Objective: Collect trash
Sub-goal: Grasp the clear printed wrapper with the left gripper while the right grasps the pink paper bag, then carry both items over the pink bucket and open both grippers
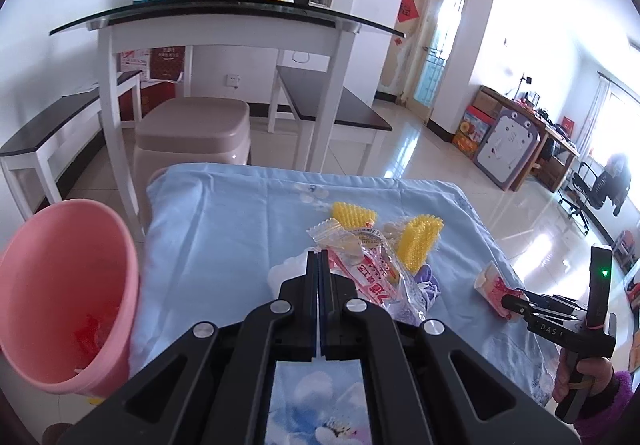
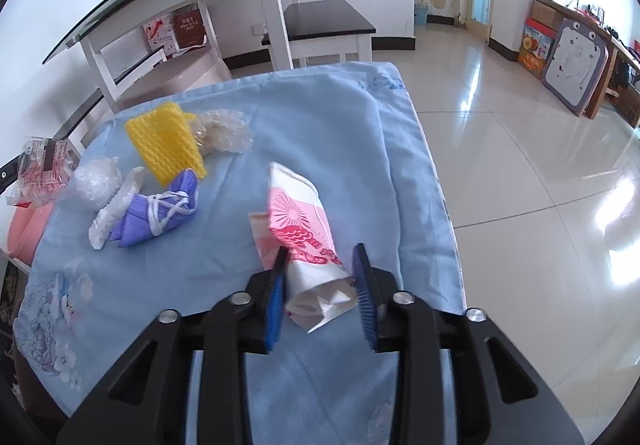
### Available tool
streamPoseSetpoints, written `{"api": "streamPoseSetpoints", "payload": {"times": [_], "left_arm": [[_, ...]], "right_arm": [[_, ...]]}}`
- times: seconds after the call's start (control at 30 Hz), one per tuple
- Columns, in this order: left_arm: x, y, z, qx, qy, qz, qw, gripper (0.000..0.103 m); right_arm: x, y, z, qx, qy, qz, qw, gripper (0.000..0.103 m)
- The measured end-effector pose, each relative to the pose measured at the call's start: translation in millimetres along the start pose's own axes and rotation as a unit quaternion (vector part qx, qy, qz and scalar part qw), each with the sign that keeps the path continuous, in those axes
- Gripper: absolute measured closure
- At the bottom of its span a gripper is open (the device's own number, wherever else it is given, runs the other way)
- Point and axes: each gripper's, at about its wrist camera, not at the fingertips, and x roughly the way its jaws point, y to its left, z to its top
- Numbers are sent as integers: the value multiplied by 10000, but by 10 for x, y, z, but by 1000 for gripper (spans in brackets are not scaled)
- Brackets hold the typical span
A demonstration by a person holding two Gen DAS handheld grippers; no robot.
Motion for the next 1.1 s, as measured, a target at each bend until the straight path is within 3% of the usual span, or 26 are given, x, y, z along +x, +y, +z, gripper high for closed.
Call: {"api": "streamPoseSetpoints", "payload": {"times": [0.43,1.1], "left_arm": [[-324,116,-79,-48,-220,225,9995,103],[-1001,695,-207,-478,-781,918,9916,103]], "right_arm": [[-487,565,115,-304,-699,640,9950,72],[-673,2141,482,-1213,-993,2184,9632,72]]}}
